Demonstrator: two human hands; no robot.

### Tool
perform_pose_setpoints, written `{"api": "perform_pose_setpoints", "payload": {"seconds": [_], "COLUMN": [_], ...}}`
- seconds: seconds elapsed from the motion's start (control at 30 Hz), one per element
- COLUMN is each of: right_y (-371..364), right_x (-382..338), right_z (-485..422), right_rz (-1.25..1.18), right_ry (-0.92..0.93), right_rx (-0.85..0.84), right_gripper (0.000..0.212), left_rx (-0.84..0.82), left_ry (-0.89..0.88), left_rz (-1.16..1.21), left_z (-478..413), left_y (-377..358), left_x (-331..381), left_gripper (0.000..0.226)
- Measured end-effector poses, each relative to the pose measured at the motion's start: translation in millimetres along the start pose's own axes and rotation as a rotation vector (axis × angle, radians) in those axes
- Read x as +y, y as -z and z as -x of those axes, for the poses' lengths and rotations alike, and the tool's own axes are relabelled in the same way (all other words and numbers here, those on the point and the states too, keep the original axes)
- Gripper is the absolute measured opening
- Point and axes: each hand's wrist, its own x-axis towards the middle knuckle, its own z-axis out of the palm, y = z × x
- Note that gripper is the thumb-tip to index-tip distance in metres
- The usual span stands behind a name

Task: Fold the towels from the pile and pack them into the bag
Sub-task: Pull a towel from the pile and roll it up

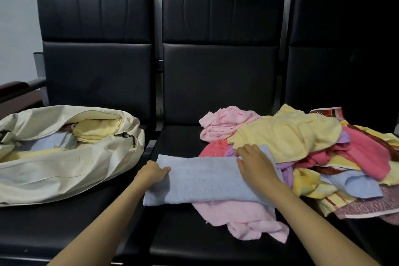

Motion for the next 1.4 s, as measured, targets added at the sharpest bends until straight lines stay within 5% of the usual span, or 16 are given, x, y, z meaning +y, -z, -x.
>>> {"api": "perform_pose_setpoints", "payload": {"seconds": [0.1, 0.2, 0.4, 0.53, 0.77, 0.87, 1.17, 1.4], "right_y": [-9, -11, -17, -21, -20, -18, 8, 24], "right_x": [-23, -32, -30, -30, -30, -30, -17, 23], "right_z": [6, 12, 22, 21, 22, 22, 15, 14], "right_rz": [0.066, 0.020, -0.089, -0.063, -0.117, -0.141, -0.221, -0.296], "right_ry": [0.159, 0.097, 0.040, 0.025, -0.005, -0.005, -0.005, -0.206], "right_rx": [-0.190, -0.379, -0.513, -0.565, -0.570, -0.569, -0.573, -0.440], "right_gripper": [0.014, 0.034, 0.051, 0.054, 0.053, 0.053, 0.049, 0.028], "left_rx": [-0.055, -0.005, -0.003, 0.164, 0.101, 0.067, -0.010, -0.132], "left_ry": [-0.033, -0.105, -0.228, -0.329, -0.139, -0.084, -0.368, -0.613], "left_rz": [-0.029, 0.082, 0.608, 0.665, 0.319, 0.350, 0.666, 0.423], "left_z": [9, 15, 23, 28, 24, 19, 52, 103], "left_y": [0, 3, 11, 14, 1, 5, 38, 8], "left_x": [-3, -1, 4, 8, -2, -4, 50, 149], "left_gripper": [0.057, 0.043, 0.023, 0.019, 0.031, 0.044, 0.024, 0.045]}}
